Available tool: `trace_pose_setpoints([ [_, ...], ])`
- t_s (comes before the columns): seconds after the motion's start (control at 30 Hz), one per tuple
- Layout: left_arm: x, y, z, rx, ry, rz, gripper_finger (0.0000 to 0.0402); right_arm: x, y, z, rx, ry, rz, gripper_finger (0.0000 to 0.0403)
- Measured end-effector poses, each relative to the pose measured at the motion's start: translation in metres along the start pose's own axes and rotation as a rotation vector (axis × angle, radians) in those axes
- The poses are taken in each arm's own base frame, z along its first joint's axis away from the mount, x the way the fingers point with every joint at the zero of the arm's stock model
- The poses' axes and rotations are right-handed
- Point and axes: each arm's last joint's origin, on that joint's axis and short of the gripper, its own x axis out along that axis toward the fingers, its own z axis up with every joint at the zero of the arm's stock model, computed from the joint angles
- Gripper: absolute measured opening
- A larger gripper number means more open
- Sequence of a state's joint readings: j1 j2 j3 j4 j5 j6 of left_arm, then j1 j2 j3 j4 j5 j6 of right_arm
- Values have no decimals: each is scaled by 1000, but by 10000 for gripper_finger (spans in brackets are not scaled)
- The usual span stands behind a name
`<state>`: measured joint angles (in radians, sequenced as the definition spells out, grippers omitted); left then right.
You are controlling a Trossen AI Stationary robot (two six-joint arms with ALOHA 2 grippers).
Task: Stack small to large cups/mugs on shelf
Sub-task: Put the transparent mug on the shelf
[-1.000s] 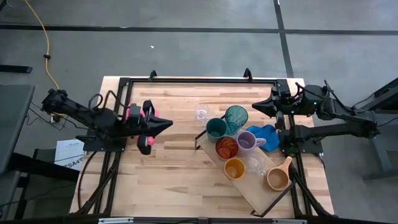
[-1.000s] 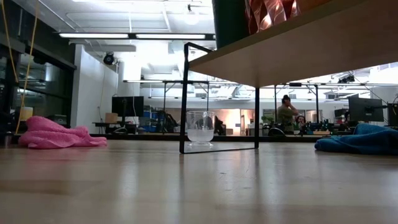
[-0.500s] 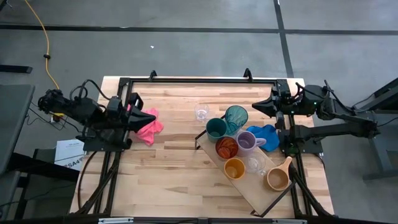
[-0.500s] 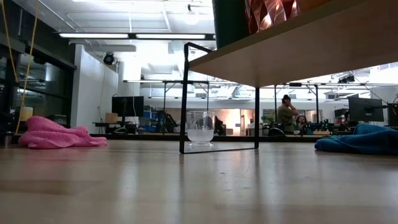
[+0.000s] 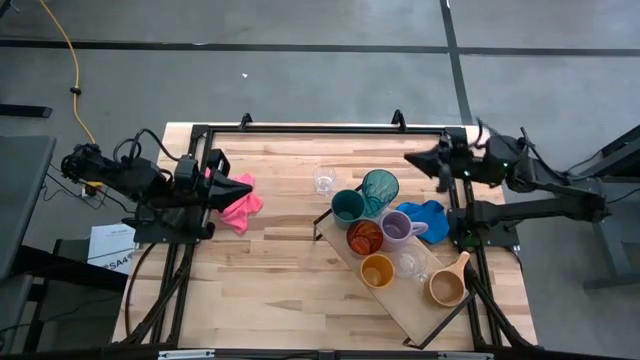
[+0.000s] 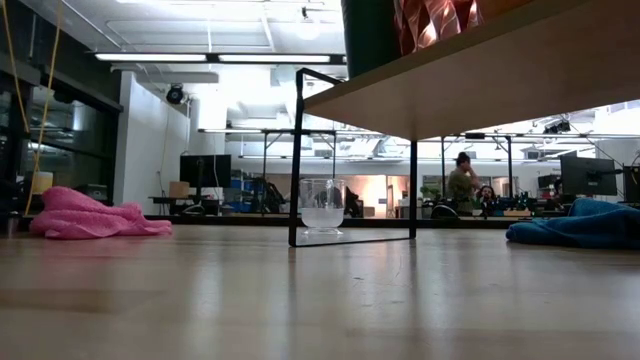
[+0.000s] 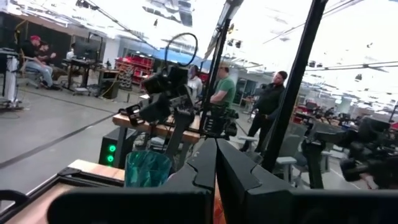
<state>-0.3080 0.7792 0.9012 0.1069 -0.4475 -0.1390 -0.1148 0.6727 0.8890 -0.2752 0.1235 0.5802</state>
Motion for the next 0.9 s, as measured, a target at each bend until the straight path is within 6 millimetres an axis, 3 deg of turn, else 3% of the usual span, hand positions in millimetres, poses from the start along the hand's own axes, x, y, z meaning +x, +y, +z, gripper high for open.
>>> trace_pose_setpoints([
  [0.1,0,1,-1,1,7,25,0,26,-3,3,31,33,-1,0],
  [0.27,0,2,-3,-8,20,47,0,87,-20,16,109,227,-88,0],
  [0.6,0,2,-5,-25,41,51,0,195,-60,69,173,337,-207,0],
  [0.73,0,2,-5,-29,41,46,0,227,-82,59,224,488,-324,0],
  [0.9,0,2,-5,-31,42,42,0,256,-105,19,270,697,-434,0],
])
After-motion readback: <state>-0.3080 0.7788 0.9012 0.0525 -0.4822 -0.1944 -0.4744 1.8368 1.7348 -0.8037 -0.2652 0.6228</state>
